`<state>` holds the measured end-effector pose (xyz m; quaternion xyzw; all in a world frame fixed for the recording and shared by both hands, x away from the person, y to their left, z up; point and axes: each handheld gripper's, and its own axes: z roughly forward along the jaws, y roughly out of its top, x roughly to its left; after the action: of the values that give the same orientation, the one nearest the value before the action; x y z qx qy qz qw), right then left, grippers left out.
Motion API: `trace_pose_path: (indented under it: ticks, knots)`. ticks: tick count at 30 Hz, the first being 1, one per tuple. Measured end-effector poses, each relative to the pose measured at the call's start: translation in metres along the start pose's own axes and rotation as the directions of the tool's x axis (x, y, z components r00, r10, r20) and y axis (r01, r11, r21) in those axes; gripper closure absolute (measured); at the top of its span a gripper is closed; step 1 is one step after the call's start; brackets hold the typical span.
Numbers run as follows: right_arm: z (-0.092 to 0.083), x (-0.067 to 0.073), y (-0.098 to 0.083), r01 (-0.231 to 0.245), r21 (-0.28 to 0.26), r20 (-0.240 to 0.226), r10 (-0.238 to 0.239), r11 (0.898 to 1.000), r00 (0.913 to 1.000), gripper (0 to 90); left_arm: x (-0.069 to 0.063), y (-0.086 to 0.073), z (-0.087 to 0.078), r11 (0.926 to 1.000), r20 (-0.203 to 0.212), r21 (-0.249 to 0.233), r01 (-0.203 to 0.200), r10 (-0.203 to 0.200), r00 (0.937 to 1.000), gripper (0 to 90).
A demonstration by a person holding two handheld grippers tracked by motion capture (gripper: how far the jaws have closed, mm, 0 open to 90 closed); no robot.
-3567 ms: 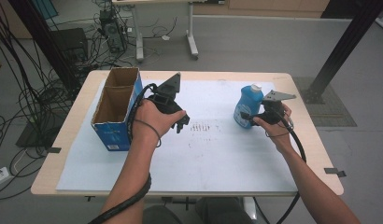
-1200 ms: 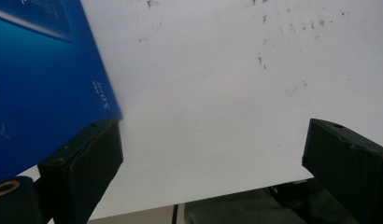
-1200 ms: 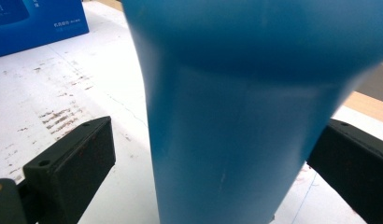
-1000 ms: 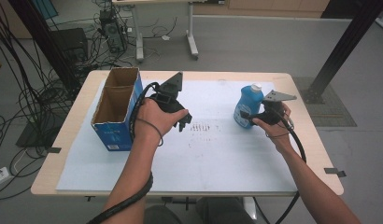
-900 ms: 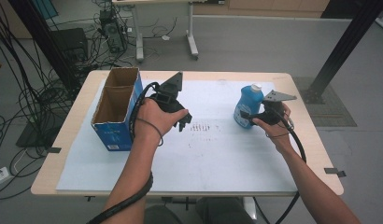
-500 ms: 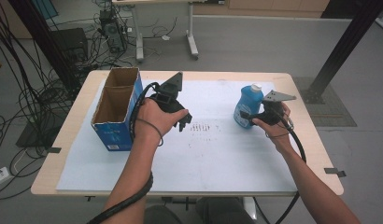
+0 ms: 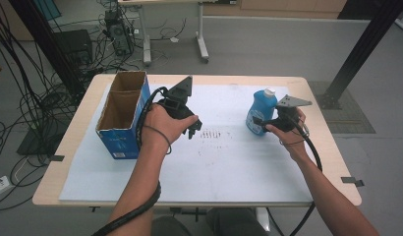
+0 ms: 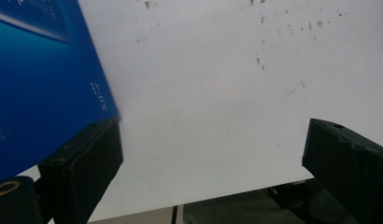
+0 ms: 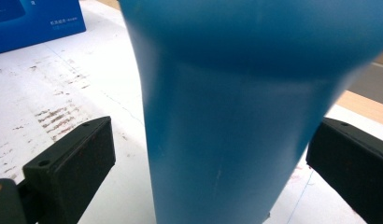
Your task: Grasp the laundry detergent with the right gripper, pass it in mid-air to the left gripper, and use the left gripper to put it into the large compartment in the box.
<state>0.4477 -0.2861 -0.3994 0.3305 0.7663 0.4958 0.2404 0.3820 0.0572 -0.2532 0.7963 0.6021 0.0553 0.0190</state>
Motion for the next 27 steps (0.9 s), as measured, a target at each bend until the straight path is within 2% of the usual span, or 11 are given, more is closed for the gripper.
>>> trace_pose_path:
  ticks: [27]
  knots:
    - [-0.0009, -0.0002, -0.0004, -0.013, -0.01, 0.003, 0.013, 1.0, 0.9999, 1.0, -0.0017, -0.001, -0.0032, 0.9999, -0.001, -0.015, -0.003, 0.003, 1.0, 5.6]
